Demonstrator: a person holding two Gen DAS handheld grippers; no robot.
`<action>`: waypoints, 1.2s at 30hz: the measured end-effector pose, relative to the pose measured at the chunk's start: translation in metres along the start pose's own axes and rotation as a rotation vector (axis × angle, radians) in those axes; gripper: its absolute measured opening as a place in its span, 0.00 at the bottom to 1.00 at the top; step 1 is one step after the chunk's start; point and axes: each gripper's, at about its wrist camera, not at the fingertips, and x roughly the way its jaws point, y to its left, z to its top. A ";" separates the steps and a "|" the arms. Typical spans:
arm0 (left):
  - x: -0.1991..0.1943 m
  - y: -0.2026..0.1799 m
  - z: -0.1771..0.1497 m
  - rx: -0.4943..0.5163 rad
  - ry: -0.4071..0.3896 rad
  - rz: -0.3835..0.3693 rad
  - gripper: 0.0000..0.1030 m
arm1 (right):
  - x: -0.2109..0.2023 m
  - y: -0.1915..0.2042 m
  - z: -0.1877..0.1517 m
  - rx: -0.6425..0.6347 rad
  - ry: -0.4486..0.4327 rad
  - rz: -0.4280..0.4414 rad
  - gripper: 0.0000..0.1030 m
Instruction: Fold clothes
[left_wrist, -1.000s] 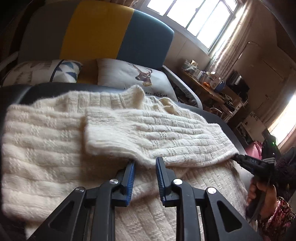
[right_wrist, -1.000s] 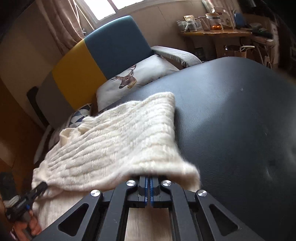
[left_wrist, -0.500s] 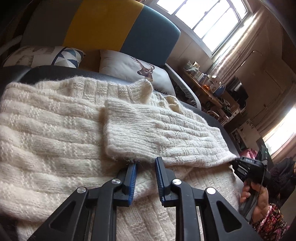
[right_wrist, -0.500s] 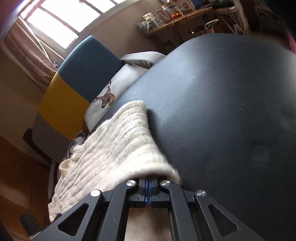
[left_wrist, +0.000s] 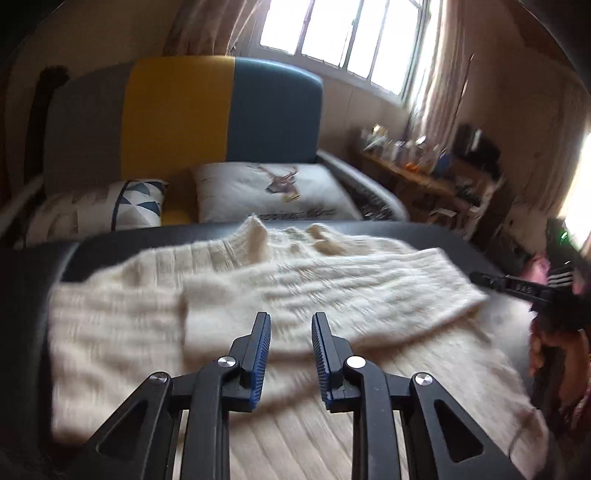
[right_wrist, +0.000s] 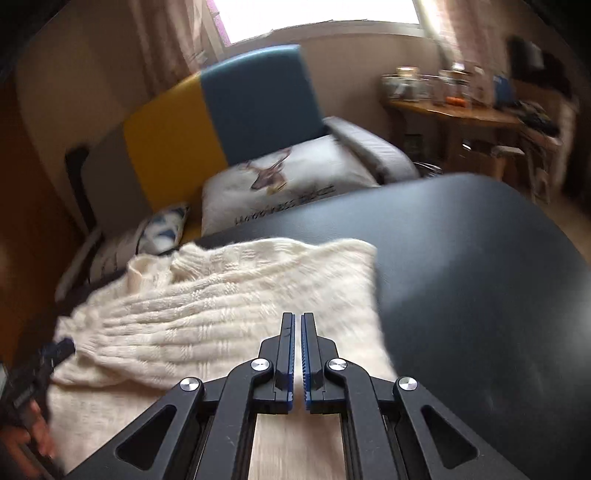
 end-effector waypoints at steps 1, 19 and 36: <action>0.009 0.004 0.001 -0.012 0.041 0.050 0.22 | 0.009 0.006 0.003 -0.048 0.011 -0.038 0.04; -0.044 0.039 -0.048 -0.154 0.009 -0.043 0.22 | -0.030 0.025 -0.036 -0.039 0.035 -0.029 0.30; -0.085 0.103 -0.115 -0.390 0.069 -0.078 0.15 | -0.067 0.097 -0.134 -0.076 0.120 0.130 0.01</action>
